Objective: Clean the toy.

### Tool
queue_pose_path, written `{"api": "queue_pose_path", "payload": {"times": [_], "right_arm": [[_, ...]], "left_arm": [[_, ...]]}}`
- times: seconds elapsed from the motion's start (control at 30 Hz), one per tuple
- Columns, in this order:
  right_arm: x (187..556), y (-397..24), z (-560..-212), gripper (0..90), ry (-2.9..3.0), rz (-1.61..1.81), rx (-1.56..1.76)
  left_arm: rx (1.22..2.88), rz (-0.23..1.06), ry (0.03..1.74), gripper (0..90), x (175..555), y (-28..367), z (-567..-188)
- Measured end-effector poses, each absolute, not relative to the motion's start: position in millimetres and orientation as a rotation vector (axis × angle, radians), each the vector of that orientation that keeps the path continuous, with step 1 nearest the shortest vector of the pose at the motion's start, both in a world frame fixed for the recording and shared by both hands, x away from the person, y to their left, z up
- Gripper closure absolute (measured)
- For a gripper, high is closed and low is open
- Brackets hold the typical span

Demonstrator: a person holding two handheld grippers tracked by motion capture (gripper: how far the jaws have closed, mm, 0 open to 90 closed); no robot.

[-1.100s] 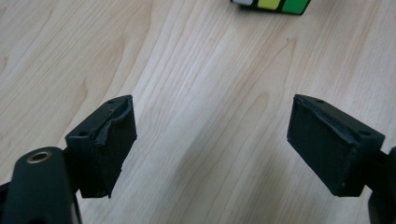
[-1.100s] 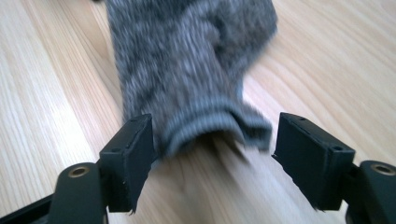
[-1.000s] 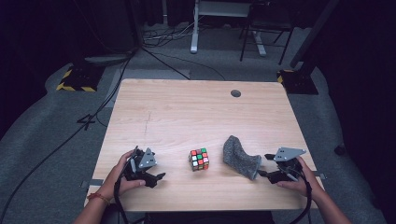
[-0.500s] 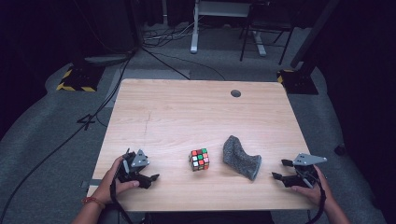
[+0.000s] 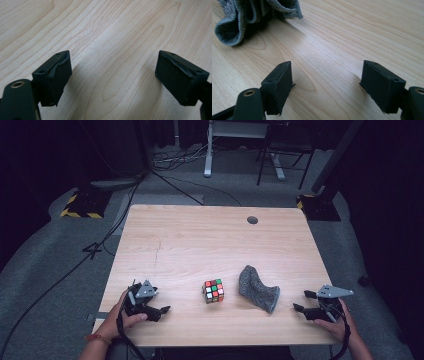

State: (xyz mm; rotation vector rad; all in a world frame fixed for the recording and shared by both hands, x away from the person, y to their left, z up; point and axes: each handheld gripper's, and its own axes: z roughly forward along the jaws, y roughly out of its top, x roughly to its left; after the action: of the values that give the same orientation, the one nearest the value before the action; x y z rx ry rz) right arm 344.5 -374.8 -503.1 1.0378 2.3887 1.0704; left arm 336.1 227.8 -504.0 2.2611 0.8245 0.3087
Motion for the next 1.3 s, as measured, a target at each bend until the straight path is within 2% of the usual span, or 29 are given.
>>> {"api": "queue_pose_path", "payload": {"times": [1.3], "right_arm": [[344.6,-374.6,-503.2,25.4,2.386,1.070,1.040]], "left_arm": [[2.258,0.314,0.832,14.3,336.8,227.8,-504.1]]}}
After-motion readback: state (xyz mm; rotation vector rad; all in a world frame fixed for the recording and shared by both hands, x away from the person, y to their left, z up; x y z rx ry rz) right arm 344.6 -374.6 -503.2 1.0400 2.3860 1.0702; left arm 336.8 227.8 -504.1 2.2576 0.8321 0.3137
